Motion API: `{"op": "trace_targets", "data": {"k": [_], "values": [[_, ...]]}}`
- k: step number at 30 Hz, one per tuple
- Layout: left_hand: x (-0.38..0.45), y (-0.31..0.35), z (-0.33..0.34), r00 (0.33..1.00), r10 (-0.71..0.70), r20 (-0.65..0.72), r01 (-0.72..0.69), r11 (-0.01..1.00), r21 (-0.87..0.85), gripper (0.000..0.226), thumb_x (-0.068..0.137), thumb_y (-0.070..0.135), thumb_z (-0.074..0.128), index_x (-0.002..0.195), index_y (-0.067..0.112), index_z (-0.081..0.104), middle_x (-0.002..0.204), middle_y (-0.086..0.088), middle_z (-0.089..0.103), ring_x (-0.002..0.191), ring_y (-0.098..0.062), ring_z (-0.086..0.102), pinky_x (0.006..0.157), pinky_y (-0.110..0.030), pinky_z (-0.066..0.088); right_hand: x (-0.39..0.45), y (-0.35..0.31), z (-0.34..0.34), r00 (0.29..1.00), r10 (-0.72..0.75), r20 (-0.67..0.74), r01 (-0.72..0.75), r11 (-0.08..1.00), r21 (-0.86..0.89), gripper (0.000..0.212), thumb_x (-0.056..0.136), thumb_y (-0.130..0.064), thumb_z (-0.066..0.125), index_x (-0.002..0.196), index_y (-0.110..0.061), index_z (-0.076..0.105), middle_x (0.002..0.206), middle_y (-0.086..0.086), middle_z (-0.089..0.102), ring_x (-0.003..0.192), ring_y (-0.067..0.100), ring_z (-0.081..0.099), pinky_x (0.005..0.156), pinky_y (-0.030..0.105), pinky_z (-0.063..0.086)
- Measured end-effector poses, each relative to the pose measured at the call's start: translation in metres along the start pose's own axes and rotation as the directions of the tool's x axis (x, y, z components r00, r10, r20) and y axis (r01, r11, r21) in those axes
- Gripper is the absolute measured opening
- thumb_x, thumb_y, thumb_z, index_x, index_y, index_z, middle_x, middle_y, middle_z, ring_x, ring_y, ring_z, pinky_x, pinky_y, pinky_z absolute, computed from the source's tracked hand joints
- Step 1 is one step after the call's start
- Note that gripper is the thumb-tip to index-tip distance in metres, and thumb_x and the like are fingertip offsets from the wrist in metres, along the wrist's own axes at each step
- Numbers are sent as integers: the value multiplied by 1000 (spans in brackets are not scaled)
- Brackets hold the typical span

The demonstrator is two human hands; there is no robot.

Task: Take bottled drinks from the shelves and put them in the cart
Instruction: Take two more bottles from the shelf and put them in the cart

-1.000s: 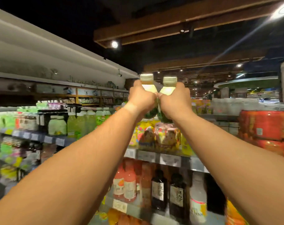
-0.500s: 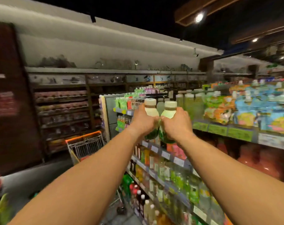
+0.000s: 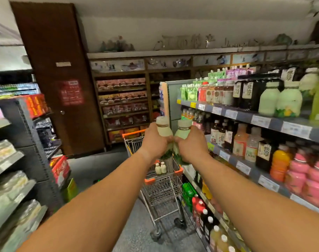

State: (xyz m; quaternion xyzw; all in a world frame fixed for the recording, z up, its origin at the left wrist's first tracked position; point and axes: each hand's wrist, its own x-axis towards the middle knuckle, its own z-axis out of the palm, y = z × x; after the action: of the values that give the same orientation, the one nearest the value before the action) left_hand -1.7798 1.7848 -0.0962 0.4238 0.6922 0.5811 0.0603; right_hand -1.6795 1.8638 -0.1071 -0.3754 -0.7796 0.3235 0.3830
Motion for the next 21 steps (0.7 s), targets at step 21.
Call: {"op": "trace_targets", "data": {"k": [21], "values": [[339, -358, 40, 958, -276, -78, 284, 953, 109, 39, 66, 16, 78, 98, 20, 56, 94, -2, 65, 82, -16, 64, 60, -28, 48, 323, 139, 334, 964, 118, 237, -115, 993, -30, 53, 81, -27, 74, 125, -15, 49, 126, 7, 51, 115, 29, 53, 96, 40, 46]]}}
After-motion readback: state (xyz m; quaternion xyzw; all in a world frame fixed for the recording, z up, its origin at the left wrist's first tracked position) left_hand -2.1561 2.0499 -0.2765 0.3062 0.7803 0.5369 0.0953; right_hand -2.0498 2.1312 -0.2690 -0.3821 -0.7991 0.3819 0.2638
